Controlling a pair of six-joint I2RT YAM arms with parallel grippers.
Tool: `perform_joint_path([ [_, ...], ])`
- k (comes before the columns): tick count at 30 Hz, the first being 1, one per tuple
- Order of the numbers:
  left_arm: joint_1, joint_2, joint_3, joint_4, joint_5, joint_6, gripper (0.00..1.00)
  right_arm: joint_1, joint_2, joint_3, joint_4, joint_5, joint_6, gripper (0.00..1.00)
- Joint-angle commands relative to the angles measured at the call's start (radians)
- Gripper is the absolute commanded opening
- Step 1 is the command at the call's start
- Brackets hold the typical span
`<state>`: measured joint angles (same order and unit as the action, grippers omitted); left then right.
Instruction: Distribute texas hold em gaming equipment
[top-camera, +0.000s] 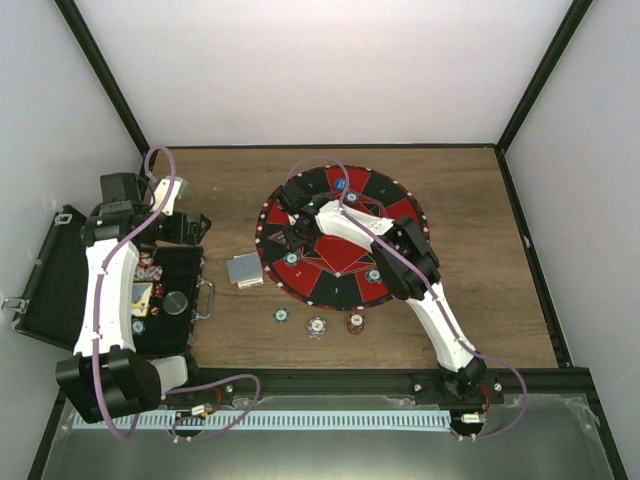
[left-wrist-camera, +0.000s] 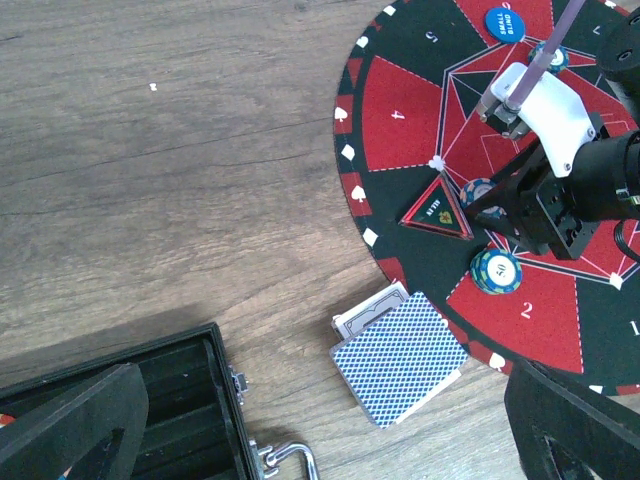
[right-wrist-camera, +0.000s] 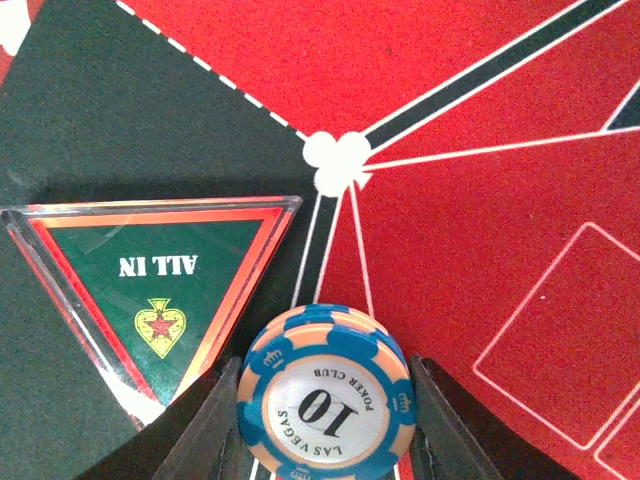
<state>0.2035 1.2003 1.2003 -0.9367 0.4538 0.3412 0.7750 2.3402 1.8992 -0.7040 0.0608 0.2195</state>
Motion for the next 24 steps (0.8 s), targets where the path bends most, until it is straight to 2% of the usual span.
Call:
perform_joint_path([
  [1,0.008,-0.007,-0.002,0.002,0.007,0.007,1.0,0.014,0.011,0.002,-0.01,-0.041,-0.008,0.33],
  [7,0.007,-0.006,0.004,0.003,0.019,-0.005,1.0,0.012,-0.024,0.022,-0.028,-0.021,-0.019,0.55],
  [11,0.008,-0.008,0.003,0.001,0.019,-0.005,1.0,0.014,-0.051,0.067,-0.069,0.004,-0.028,0.65],
  [17,0.008,-0.017,0.005,-0.001,0.023,-0.012,1.0,0.014,-0.16,0.044,-0.106,0.047,-0.016,0.66],
  [24,0.008,-0.027,0.003,0.002,0.028,-0.022,1.0,0.076,-0.426,-0.249,-0.077,0.07,0.025,0.68],
])
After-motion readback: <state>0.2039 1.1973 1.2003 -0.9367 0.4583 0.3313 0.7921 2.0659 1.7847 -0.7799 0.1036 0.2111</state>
